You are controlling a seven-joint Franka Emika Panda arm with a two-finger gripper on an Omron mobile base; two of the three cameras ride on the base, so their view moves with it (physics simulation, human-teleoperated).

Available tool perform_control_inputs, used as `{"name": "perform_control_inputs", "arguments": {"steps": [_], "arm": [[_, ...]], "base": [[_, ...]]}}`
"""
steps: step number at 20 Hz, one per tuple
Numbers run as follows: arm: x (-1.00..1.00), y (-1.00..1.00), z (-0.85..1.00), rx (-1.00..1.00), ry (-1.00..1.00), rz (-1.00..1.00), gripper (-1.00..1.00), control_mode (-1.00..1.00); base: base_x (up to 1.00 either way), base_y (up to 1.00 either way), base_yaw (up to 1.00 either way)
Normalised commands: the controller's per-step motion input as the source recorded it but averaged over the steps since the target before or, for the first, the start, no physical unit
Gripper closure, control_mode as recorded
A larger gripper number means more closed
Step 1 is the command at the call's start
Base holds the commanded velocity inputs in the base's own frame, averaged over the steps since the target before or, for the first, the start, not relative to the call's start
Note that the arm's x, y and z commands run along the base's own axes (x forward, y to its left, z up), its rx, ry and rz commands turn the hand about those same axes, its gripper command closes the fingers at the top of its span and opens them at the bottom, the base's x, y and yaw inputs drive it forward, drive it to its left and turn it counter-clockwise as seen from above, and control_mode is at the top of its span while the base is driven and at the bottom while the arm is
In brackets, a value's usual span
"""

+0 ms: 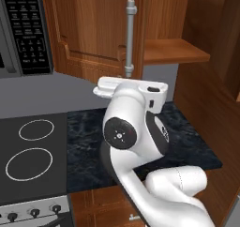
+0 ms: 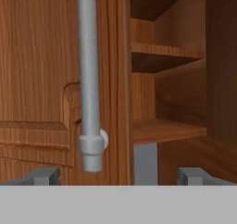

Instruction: Close all open cabinet doors.

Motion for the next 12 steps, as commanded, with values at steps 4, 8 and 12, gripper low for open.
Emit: {"name": "perform_control_inputs", "arguments": {"steps": [4, 8, 12], "arm": [[0.70, 0.00, -0.01, 0.00, 0.00, 0.00, -1.00, -1.00], [0.77, 0.00, -0.04, 0.00, 0.01, 0.00, -1.00, -1.00], [0.90, -0.06, -0.07, 0.00, 0.02, 0.00, -1.00, -1.00]], "base": [[0.00, 0.00, 0.00], [0.00, 0.00, 0.00], [0.00, 0.00, 0.00]]}}
